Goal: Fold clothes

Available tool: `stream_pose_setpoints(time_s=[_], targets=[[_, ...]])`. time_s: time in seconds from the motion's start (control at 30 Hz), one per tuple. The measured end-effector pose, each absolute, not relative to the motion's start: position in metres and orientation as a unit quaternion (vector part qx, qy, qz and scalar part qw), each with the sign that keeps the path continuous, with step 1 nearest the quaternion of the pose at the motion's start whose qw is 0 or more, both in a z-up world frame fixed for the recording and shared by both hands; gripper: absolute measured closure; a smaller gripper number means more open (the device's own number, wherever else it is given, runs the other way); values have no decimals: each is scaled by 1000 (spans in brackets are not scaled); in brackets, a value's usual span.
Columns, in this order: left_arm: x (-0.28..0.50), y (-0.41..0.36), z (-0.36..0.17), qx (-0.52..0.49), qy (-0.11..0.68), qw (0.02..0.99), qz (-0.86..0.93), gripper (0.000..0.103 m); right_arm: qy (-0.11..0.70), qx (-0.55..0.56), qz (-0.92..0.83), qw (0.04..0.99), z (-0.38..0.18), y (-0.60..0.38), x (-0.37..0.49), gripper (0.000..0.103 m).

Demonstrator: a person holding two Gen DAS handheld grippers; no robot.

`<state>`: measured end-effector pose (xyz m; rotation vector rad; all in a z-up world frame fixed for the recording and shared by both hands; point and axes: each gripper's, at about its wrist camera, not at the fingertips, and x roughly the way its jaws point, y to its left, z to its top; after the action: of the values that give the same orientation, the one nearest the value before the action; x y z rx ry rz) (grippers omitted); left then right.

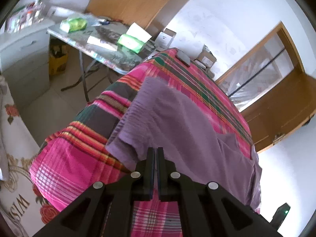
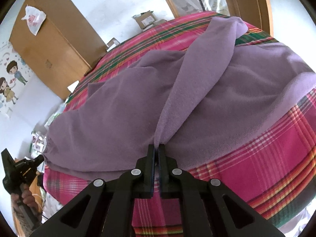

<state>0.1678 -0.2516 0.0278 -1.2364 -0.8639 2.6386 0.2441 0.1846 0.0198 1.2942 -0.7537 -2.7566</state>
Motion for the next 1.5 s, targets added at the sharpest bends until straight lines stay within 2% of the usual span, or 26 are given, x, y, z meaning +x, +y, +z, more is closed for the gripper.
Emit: stream_pose_setpoints(time_s=[0.23, 0.57, 0.73, 0.8, 0.87, 1.07, 1.2, 1.3, 1.5], targets=[[162, -215, 34, -416, -253, 91, 869, 100, -236, 409, -882, 5, 25, 190, 248, 97], [142, -117, 37, -456, -157, 196, 854, 97, -218, 374, -901, -25, 45, 230, 260, 95], [136, -65, 45, -461, -107, 254, 844, 95, -199, 354, -909, -90, 72, 289, 279, 94], [134, -45, 46, -462, -89, 274, 839, 91, -184, 355, -909, -113, 84, 312, 287, 94], [133, -25, 46, -466, -77, 293, 832, 91, -162, 363, -908, -135, 93, 328, 295, 90], [132, 29, 43, -477, -56, 340, 808, 91, -103, 384, -896, -195, 112, 375, 319, 86], [131, 55, 44, -478, -43, 358, 801, 91, -17, 391, -889, -237, 113, 388, 328, 86], [128, 69, 43, -482, -44, 362, 797, 91, -11, 383, -891, -244, 119, 410, 348, 86], [126, 98, 44, -484, -30, 378, 789, 91, -43, 358, -862, -355, 137, 476, 401, 86]])
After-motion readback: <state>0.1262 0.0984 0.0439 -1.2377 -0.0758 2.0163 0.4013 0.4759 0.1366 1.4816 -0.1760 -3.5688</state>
